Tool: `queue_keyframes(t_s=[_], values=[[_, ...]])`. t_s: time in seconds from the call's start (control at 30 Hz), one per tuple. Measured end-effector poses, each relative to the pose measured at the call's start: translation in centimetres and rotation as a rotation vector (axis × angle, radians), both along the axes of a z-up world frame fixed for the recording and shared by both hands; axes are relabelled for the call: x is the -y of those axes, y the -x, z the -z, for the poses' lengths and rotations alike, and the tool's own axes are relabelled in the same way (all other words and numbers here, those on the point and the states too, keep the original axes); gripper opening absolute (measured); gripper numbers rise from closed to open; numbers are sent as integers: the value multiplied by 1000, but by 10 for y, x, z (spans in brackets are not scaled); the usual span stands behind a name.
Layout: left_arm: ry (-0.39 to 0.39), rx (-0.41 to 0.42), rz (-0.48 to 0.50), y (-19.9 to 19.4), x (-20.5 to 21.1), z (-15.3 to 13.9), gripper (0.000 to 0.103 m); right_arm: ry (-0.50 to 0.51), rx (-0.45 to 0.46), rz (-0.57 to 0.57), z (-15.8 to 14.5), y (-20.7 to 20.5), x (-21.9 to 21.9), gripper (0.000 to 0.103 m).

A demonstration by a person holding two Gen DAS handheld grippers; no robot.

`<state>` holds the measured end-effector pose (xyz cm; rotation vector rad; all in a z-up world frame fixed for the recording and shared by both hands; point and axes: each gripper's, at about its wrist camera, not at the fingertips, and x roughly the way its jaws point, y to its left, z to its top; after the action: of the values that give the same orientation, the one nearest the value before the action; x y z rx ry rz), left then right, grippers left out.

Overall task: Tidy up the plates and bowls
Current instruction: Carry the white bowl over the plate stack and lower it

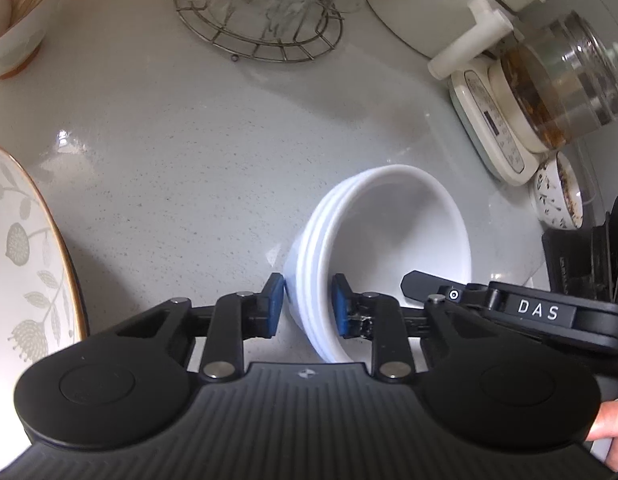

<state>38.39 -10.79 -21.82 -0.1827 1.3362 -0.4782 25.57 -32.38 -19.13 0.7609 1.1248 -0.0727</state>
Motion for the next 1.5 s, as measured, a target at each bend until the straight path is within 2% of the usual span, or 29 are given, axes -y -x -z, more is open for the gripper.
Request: queue_keyframes(t_s=[0.3, 0.5, 0.8, 1.17, 1.5], values=[[14, 23, 20, 2, -7, -5, 27, 8, 14, 7, -7, 3, -7, 16], [56, 10, 19, 0, -16, -16, 28, 37, 44, 3, -22, 6, -12, 16], [91, 60, 14, 5, -34, -56, 29, 40, 108, -18, -56, 9, -23, 16], [174, 125, -80, 18, -93, -106, 29, 63, 222, -110, -105, 3, -64, 18], [189, 162, -170, 29, -158, -113, 30, 42, 253, -208, -108, -7, -116, 19]])
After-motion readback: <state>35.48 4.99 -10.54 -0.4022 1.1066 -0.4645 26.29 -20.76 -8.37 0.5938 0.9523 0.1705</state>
